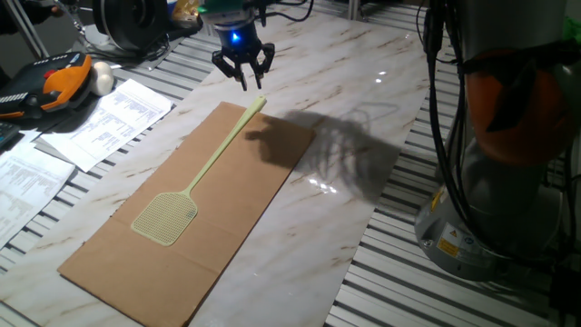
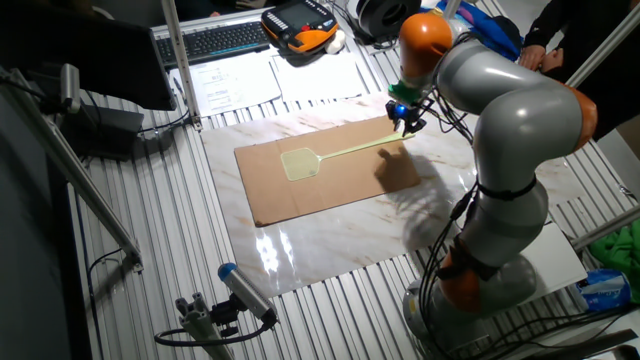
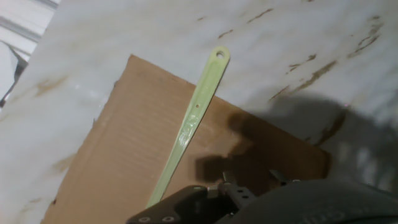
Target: Swat with a flyswatter
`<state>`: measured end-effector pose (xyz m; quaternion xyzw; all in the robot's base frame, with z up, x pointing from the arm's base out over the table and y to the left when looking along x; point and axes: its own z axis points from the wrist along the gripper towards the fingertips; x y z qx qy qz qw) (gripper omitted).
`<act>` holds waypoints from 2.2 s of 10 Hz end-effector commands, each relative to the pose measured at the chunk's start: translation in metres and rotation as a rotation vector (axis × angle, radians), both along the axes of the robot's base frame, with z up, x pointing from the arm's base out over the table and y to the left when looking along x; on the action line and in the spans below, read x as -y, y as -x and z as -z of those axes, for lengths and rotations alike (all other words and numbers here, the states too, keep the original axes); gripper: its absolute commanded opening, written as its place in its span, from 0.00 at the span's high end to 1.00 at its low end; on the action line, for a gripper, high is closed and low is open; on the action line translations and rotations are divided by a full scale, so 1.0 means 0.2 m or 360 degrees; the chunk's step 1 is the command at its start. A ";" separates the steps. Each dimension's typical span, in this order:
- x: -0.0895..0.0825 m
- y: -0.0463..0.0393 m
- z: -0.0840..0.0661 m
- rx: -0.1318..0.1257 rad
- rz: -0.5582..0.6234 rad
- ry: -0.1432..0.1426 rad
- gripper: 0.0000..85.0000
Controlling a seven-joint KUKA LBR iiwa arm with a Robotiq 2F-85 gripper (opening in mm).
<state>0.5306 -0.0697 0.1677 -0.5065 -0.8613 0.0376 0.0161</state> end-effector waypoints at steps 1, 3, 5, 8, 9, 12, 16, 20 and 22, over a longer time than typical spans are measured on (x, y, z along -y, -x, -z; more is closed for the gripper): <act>0.00 0.000 0.00 0.0007 -0.0013 -0.0031 0.80; 0.00 0.000 0.00 0.0039 -0.0036 -0.0057 0.60; 0.00 0.000 0.00 0.0083 -0.0029 -0.0098 0.60; 0.00 0.000 0.00 0.0077 -0.0061 -0.0192 0.60; 0.00 0.000 0.00 0.0074 -0.0057 -0.0189 0.60; 0.00 0.000 0.00 0.0093 -0.0024 -0.0122 0.60; 0.02 -0.080 0.09 0.0127 0.0082 -0.0090 0.60; 0.04 -0.133 0.19 0.0156 0.0178 -0.0115 0.60; 0.05 -0.156 0.23 0.0169 0.0217 -0.0111 0.60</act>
